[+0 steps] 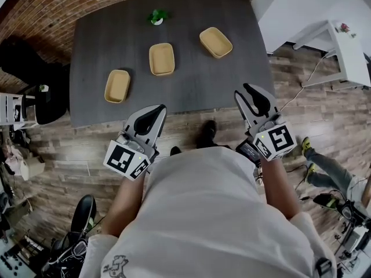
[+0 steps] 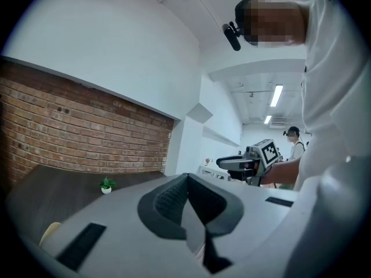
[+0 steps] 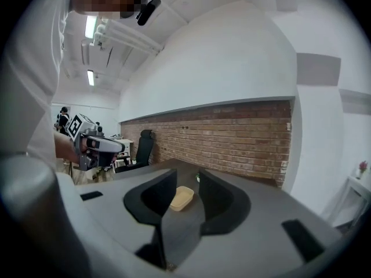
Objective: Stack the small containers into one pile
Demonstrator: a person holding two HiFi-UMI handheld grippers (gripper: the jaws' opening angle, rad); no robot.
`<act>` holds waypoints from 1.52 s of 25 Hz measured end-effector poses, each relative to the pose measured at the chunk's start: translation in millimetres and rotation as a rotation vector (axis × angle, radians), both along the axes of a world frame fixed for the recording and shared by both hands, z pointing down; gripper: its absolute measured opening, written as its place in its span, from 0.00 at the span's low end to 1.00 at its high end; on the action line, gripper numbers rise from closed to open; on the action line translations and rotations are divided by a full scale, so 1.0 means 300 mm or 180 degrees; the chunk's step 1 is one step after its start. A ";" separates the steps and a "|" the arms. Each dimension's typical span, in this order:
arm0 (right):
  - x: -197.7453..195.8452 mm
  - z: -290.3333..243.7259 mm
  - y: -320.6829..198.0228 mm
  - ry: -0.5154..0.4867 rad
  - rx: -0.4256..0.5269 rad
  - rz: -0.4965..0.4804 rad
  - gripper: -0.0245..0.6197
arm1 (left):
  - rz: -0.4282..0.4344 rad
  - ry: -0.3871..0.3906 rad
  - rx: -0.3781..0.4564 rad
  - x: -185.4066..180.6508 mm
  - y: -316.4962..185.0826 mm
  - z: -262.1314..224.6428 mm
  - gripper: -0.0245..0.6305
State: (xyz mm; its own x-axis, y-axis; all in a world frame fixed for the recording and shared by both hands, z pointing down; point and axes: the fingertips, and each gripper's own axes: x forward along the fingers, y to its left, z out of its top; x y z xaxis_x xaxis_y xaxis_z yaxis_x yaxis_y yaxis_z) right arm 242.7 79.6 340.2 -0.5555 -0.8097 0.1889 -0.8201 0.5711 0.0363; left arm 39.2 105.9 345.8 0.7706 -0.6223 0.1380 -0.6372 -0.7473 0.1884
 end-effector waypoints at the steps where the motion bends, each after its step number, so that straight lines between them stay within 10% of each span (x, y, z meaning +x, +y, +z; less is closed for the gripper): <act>1: 0.021 0.005 -0.017 -0.0005 -0.0016 -0.0016 0.24 | -0.0018 -0.0014 -0.0012 0.024 -0.017 0.002 0.05; 18: 0.352 0.049 -0.167 -0.0240 -0.0077 -0.0228 0.24 | -0.0101 -0.0188 0.0033 0.416 -0.137 -0.002 0.05; 38: 0.434 0.047 -0.163 -0.0168 -0.0137 -0.0232 0.24 | 0.0044 -0.0136 0.0096 0.545 -0.160 -0.003 0.05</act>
